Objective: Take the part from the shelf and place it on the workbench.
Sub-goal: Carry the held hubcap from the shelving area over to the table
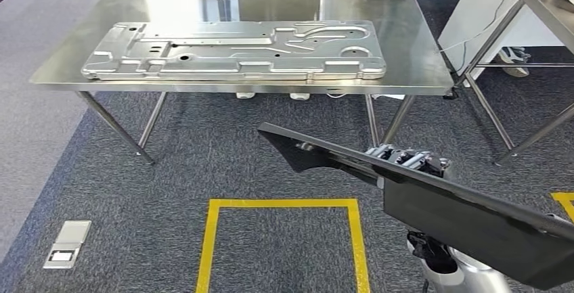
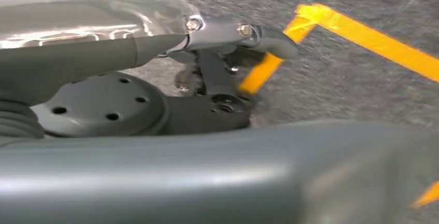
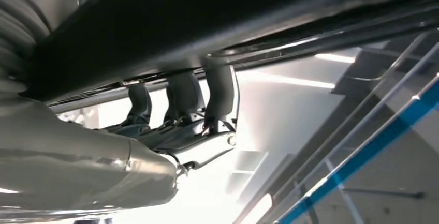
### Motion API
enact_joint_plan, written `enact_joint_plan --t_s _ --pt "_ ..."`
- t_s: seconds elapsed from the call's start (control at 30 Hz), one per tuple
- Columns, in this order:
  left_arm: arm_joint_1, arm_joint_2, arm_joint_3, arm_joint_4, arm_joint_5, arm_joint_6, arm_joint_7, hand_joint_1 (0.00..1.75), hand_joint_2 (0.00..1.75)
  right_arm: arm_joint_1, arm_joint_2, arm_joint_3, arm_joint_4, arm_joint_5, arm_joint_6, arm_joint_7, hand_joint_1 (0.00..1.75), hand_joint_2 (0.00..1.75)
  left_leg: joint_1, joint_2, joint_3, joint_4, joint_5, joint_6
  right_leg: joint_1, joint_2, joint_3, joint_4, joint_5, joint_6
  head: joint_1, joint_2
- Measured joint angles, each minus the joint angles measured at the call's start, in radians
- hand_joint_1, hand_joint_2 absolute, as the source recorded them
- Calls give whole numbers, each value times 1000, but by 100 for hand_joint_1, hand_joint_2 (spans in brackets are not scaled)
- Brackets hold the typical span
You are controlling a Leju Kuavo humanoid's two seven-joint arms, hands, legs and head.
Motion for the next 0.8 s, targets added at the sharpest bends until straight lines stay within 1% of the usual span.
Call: enact_joint_plan --t_s 0.03,0.07,0.1,0.13,0.17,0.2,0.23,0.27,0.3,0.33,0.37,0.4,0.43,0.5,0.53,0.57,0.6,0.63,0.67,0.7,0.73,0.77,0.8 --pt "-2 0 0 0 0 0 0 0 175 0 0 0 -1 1 0 0 175 175 1 0 -22 42 -13 -5 -2 -1 10 -3 -4 -5 -1 0" --pt "-3 0 0 0 0 0 0 0 175 -1 0 0 -1 1 0 0 175 175 2 0 -55 99 -32 -10 -2 -1 17 -4 -10 -9 -1 0" --pt "-3 0 0 0 0 0 0 0 175 0 0 1 -1 3 0 0 175 175 2 0 -95 160 -53 -13 -1 -1 24 -5 -16 -12 -1 0" --pt "-2 0 0 0 0 0 0 0 175 0 0 1 -1 4 0 0 175 175 2 0 -132 209 -69 -15 0 0 31 -5 -23 -14 -1 0" --pt "0 0 0 0 0 0 0 0 175 1 0 1 0 5 0 0 175 175 2 0 -159 232 -67 -14 2 1 39 -5 -29 -15 -1 0" --pt "1 0 0 0 0 0 0 0 175 1 0 1 0 6 0 0 175 175 0 0 -170 222 -44 -10 4 3 49 -5 -37 -15 -1 0" --pt "2 0 0 0 0 -1 0 0 175 1 0 1 0 7 0 0 175 175 -4 0 -166 181 -2 -2 7 4 61 -5 -44 -16 -2 0" --pt "2 0 0 0 0 -1 0 0 175 0 1 1 0 8 0 0 175 175 -10 0 -153 123 46 10 10 4 74 -6 -52 -16 -1 0" --pt "2 1 0 0 0 -1 0 0 175 0 1 1 0 9 0 -1 175 175 -17 -1 -141 76 79 24 12 3 85 -9 -59 -15 -1 0" --pt "1 2 0 0 0 -1 0 0 175 0 1 1 0 10 0 -1 175 175 -23 -2 -130 39 97 37 11 3 92 -11 -64 -13 -1 0" --pt "1 2 0 0 0 -1 0 0 175 1 1 2 0 11 0 -2 175 175 -28 -2 -123 18 100 47 10 2 96 -14 -69 -9 -1 0" --pt "2 3 0 0 0 0 0 0 175 2 2 2 1 12 0 -2 175 175 -31 -3 -120 10 93 52 8 2 99 -20 -72 -4 -1 0" --pt "2 3 0 0 0 0 0 0 175 2 2 2 0 12 0 -3 175 175 -31 -3 -112 -7 94 55 8 3 103 -27 -74 2 -1 0" --pt "3 3 0 0 0 1 -1 0 175 2 1 2 -3 13 0 -4 175 175 -24 -1 -86 -41 99 53 11 2 111 -24 -85 8 0 0" --pt "2 2 0 0 0 1 -1 0 175 1 1 3 -4 13 0 -6 175 175 -18 0 -71 -58 101 52 12 2 102 1 -98 12 0 0" --pt "1 2 0 0 0 1 -2 0 175 1 1 3 -5 13 2 -6 175 175 -13 1 -58 -68 100 51 12 2 77 48 -118 16 0 0" --pt "0 1 0 0 0 0 -2 0 175 2 1 4 -5 13 3 -7 175 175 -9 1 -49 -73 94 51 9 2 40 108 -138 21 0 0" --pt "0 0 0 0 0 0 -2 0 175 4 0 4 -4 13 6 -8 175 175 -7 1 -41 -73 88 49 6 2 0 164 -150 27 0 0" --pt "0 -1 0 0 0 0 -2 0 175 6 0 5 -4 14 8 -8 175 175 -4 1 -32 -73 79 46 2 1 -31 200 -147 33 0 0" --pt "2 -2 0 0 0 -1 -2 0 175 7 -1 5 -4 14 10 -9 175 175 -1 1 -22 -73 70 40 -2 1 -47 202 -123 40 0 0" --pt "3 -2 0 0 0 -1 -2 0 175 7 -2 5 -4 14 11 -9 175 175 3 0 -9 -72 59 33 -6 0 -44 168 -82 47 0 0" --pt "4 -2 0 0 0 -1 -2 0 175 7 -4 5 -3 14 12 -9 175 175 8 0 5 -70 47 26 -10 -1 -29 111 -34 55 0 0" --pt "3 -1 0 0 -1 -1 -3 0 175 6 -5 5 -1 14 14 -10 175 175 9 -1 16 -67 36 17 -11 -2 -13 63 1 62 2 0"
